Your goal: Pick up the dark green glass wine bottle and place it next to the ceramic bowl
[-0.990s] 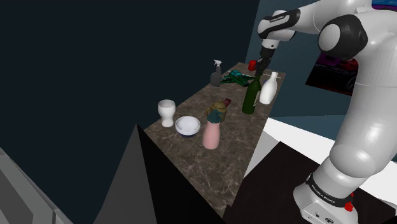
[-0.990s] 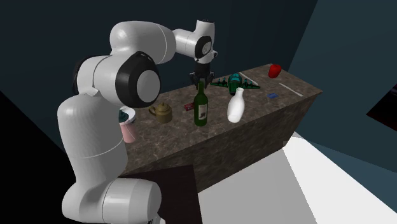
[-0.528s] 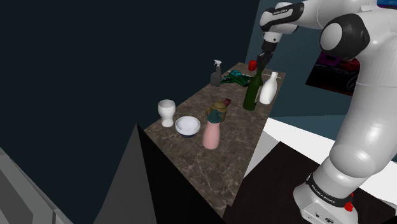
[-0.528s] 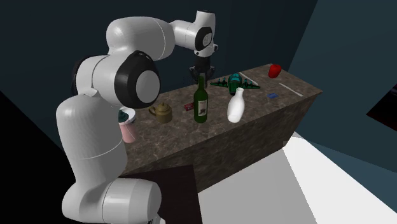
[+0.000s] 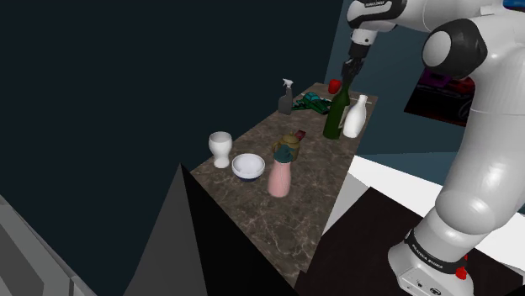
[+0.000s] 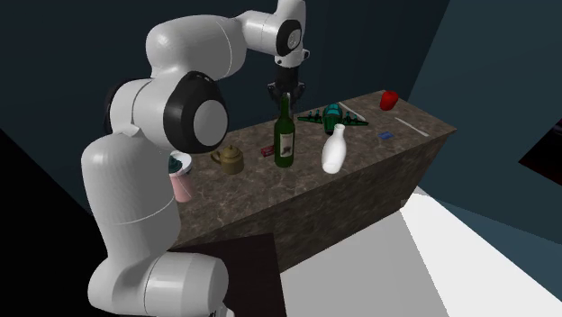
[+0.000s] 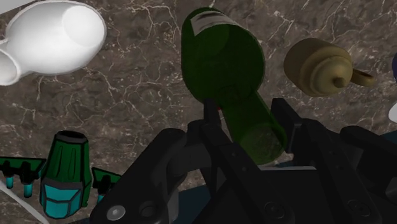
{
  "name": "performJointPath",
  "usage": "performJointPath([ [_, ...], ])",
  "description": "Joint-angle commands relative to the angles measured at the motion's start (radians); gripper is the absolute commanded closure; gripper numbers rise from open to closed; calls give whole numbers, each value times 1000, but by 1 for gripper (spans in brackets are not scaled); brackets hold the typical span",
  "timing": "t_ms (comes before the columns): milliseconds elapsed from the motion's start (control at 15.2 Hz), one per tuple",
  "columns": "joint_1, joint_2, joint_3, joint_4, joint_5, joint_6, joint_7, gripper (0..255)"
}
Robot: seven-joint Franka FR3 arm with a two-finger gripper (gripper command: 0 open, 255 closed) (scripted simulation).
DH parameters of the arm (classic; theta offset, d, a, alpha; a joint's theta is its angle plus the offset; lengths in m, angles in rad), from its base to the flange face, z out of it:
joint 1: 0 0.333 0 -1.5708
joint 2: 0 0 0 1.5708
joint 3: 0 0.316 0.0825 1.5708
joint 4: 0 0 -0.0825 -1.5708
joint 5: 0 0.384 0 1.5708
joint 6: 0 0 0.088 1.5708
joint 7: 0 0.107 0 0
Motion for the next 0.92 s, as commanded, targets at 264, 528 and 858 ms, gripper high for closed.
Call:
performJointPath([
  [264,-13,14,-2,101,5,-88,4,255],
  [528,-26,32,-3,182,13,-151,7,255],
  [858,18,-22,4,144,-13,-159,51,255],
])
